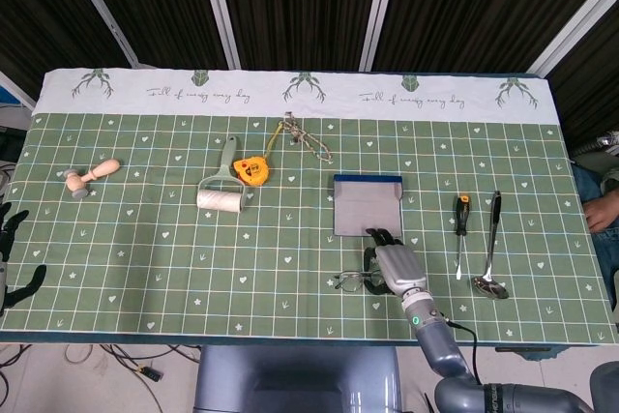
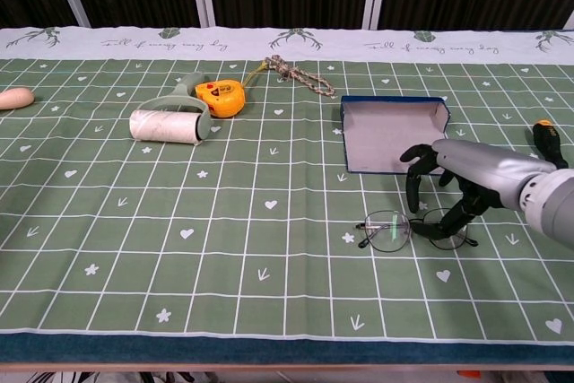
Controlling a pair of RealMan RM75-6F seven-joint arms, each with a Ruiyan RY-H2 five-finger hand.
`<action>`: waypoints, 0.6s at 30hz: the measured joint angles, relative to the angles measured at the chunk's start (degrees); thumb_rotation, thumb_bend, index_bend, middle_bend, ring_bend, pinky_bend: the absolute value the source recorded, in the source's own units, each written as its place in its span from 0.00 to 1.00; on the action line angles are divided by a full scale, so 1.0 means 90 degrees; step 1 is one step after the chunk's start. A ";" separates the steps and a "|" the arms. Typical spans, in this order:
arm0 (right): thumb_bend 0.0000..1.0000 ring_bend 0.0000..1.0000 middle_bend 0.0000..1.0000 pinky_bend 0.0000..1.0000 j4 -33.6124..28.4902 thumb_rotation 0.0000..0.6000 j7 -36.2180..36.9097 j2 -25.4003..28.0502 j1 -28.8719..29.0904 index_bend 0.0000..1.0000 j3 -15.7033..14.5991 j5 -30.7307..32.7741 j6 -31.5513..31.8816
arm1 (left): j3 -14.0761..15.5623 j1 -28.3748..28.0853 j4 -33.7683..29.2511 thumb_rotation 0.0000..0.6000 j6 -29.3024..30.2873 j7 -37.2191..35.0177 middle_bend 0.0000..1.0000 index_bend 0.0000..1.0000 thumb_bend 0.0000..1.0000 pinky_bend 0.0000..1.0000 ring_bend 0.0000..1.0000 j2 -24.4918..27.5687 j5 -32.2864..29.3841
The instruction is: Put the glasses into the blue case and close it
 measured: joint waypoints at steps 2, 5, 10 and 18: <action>0.40 0.08 0.12 0.23 0.0033 1.00 0.0020 -0.0020 0.0011 0.57 -0.0003 0.0037 -0.0027 | -0.0008 0.0002 -0.0003 1.00 0.0001 -0.0016 0.00 0.10 0.32 0.00 0.00 0.0002 -0.0016; 0.41 0.08 0.12 0.23 0.0063 1.00 0.0032 -0.0031 0.0031 0.58 -0.0015 0.0044 -0.0047 | -0.0018 0.0006 0.0004 1.00 0.0016 -0.0027 0.00 0.10 0.32 0.00 0.00 0.0009 -0.0022; 0.45 0.08 0.12 0.23 0.0063 1.00 0.0051 -0.0025 0.0053 0.59 -0.0031 0.0021 -0.0054 | -0.0014 0.0009 0.0012 1.00 0.0018 -0.0031 0.00 0.10 0.32 0.00 0.00 0.0009 -0.0016; 0.47 0.08 0.12 0.23 0.0060 1.00 0.0077 0.0001 0.0087 0.60 -0.0056 0.0067 -0.0118 | -0.0015 0.0007 0.0010 1.00 0.0014 -0.0019 0.00 0.10 0.31 0.00 0.00 0.0009 -0.0024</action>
